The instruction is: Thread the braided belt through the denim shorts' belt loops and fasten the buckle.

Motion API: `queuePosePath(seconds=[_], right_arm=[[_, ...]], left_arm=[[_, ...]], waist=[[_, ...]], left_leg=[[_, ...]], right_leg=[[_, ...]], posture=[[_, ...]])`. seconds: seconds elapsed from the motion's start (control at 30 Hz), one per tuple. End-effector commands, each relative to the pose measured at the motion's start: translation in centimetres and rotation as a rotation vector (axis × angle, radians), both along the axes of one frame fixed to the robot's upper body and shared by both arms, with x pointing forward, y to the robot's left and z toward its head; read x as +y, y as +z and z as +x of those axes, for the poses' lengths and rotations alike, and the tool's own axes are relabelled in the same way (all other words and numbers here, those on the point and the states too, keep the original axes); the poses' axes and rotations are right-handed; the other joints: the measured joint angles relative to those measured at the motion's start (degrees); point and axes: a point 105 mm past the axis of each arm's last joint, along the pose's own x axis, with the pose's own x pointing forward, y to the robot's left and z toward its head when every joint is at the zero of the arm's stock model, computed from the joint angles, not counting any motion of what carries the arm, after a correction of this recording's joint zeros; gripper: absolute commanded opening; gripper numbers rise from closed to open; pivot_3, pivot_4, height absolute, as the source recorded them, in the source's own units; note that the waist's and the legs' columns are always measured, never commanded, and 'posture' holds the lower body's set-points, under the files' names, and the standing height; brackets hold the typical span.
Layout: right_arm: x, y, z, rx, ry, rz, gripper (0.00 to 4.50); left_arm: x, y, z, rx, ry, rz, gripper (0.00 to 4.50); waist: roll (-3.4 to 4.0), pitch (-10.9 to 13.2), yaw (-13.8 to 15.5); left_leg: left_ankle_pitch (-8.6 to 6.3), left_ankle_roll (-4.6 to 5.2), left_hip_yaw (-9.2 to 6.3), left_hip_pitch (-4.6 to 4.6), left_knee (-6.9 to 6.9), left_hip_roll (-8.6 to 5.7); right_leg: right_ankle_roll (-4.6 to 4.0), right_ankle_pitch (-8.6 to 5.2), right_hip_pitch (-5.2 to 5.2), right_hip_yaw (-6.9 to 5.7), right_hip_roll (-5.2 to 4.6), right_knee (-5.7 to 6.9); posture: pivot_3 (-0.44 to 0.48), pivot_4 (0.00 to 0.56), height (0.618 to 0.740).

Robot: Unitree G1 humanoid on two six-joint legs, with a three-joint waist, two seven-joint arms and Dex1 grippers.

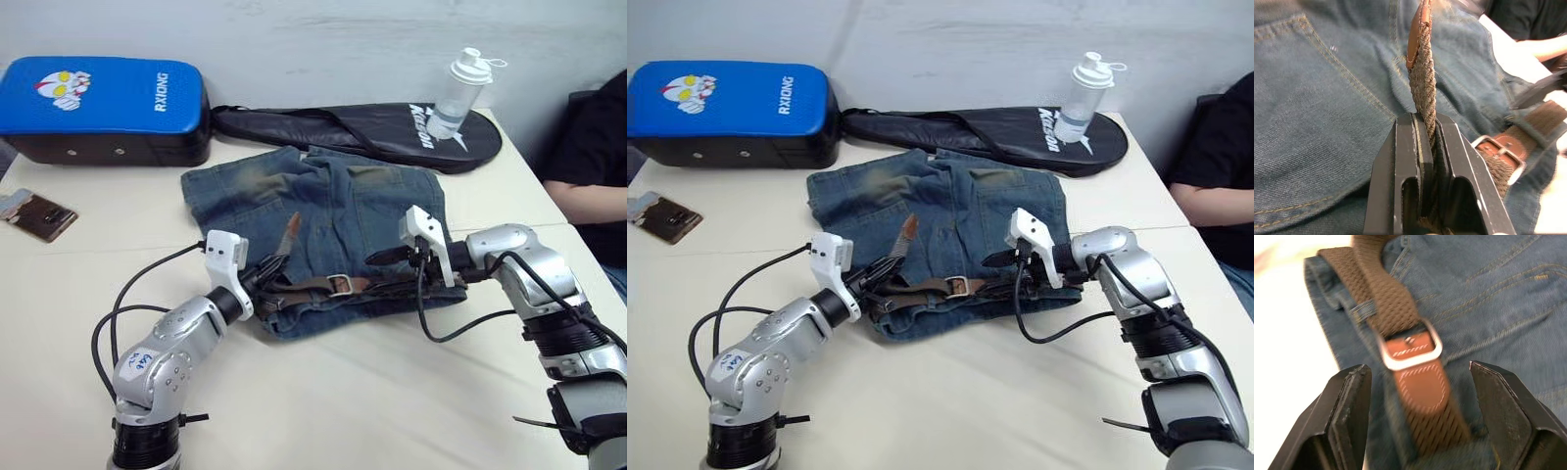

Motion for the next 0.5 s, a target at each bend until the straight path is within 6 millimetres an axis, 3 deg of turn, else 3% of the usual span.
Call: queuePosePath(seconds=[0.03, 0.23, 0.5], right_arm=[[1.0, 0.8, 0.1, -0.026, 0.021, 0.026, 3.41], [2.2, 0.5, 0.0, -0.021, 0.065, 0.018, 3.41], [1.6, 1.2, -0.2, 0.02, 0.096, 0.005, 3.41]], left_arm=[[0.4, 0.7, -0.3, -0.07, 0.009, 0.025, 0.0], [0.4, 0.3, -0.7, -0.11, 0.017, 0.068, 0.0], [0.0, -0.3, -0.9, -0.115, 0.028, 0.07, 0.0]], waist=[[0.03, 0.01, 1.27], [0.04, 0.02, 2.45], [0.06, 0.03, 2.45]], left_leg=[[0.0, -0.01, -0.01, -0.21, 0.02, 0.06], [-0.04, 0.05, 0.15, -0.3, 0.02, 0.06], [-0.19, 0.31, 0.25, -0.31, -0.02, 0.08]], right_leg=[[-0.04, 0.01, -0.16, 0.03, 0.04, 0.07], [-0.2, 0.13, -0.4, 0.15, 0.03, 0.09], [-0.21, 0.13, -0.46, 0.21, 0.05, 0.07]], posture=[[0.0, 0.15, 0.74], [0.0, 0.15, 0.74], [0.0, 0.15, 0.74]])
